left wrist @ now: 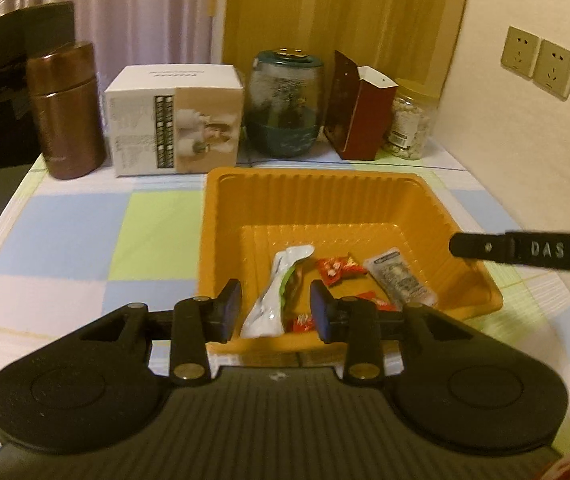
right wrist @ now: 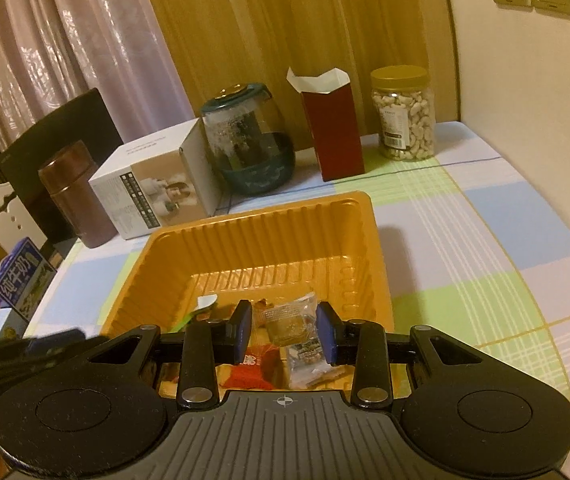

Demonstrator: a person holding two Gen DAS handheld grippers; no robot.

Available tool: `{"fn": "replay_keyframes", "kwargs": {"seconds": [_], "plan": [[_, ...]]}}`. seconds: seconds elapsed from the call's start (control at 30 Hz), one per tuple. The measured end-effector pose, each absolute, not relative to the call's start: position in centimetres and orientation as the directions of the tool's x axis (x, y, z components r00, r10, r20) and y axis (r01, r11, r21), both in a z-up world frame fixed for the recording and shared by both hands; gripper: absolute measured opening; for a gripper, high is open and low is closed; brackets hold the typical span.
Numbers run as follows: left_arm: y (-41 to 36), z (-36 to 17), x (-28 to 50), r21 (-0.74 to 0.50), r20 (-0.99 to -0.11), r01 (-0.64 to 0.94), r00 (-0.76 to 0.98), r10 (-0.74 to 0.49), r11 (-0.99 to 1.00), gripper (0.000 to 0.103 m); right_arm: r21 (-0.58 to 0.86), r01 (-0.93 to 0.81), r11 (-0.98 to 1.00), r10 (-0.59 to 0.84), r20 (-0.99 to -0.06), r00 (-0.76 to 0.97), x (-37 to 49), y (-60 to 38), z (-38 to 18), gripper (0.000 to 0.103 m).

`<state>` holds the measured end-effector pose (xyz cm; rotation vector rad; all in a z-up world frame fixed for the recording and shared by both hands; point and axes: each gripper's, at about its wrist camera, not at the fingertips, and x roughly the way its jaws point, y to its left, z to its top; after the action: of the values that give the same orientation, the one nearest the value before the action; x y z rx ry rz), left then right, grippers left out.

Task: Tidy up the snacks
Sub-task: 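Carry both candies over the orange tray and open both tools, then withdraw both open tools from the tray back over the remaining sweets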

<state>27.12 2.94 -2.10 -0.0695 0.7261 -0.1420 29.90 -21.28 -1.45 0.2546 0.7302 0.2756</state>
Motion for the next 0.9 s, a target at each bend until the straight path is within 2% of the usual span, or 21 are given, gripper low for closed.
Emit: {"fn": "replay_keyframes", "kwargs": {"seconds": [0.27, 0.33, 0.37, 0.4, 0.6, 0.9], "plan": [[3.7, -1.8, 25.5, -0.119, -0.649, 0.085, 0.747, -0.142, 0.989, 0.033, 0.336, -0.168, 0.927, 0.349, -0.603, 0.717, 30.7, -20.5, -1.1, 0.035], [3.7, -1.6, 25.0, -0.112, -0.647, 0.084, 0.75, -0.137, 0.99, 0.033, 0.354, -0.188, 0.916, 0.374, -0.584, 0.72, 30.9, -20.5, -1.1, 0.048], [3.8, -1.5, 24.8, -0.109, -0.646, 0.085, 0.751, -0.135, 0.99, 0.034, 0.36, -0.189, 0.913, 0.378, -0.576, 0.725, 30.9, -20.5, -1.1, 0.066], [3.8, -1.5, 24.5, -0.105, -0.644, 0.084, 0.753, -0.132, 0.991, 0.036, 0.367, -0.189, 0.911, 0.379, -0.563, 0.734, 30.7, -20.7, -1.0, 0.071], [4.1, -1.4, 22.1, -0.121, -0.645, 0.067, 0.753, -0.13, 0.99, 0.043, 0.38, -0.157, 0.911, 0.363, -0.565, 0.741, 28.5, -22.0, -1.1, 0.071], [4.6, -1.8, 16.7, -0.171, -0.669, 0.012, 0.732, -0.125, 0.985, 0.048, 0.417, -0.052, 0.907, 0.322, -0.609, 0.725, 21.1, -24.2, -1.8, 0.071]]}}
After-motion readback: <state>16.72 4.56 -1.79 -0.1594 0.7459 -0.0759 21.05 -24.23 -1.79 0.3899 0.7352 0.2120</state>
